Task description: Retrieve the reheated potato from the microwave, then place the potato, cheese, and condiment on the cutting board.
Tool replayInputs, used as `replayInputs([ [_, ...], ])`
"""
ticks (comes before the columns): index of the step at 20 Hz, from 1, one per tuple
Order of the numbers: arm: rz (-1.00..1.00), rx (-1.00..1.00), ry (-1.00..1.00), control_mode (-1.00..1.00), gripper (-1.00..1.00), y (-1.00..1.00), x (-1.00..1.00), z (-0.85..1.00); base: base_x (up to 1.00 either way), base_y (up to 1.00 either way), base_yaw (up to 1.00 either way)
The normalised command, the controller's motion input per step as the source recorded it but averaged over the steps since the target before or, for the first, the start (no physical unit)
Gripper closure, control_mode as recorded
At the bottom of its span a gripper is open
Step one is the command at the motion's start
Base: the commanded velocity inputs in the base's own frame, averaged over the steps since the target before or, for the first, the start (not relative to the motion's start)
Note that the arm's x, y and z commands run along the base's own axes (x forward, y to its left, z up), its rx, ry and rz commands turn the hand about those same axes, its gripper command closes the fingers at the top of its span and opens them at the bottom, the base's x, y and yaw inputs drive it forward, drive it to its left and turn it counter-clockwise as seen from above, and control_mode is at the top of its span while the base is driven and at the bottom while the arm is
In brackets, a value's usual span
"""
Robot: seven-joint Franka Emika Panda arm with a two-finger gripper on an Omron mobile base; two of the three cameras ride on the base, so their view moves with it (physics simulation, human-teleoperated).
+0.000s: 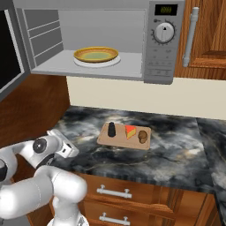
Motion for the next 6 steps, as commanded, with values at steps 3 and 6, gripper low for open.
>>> replayInputs([
  [3, 0.0, 0.02, 0.4, -1.0, -1.0, -0.08, 0.0, 0.65, 0.0, 0.0, 0.0],
  [6, 0.0, 0.0, 0.41, -1.0, -1.0, -0.1, -0.02, 0.64, 0.0, 0.0, 0.0],
])
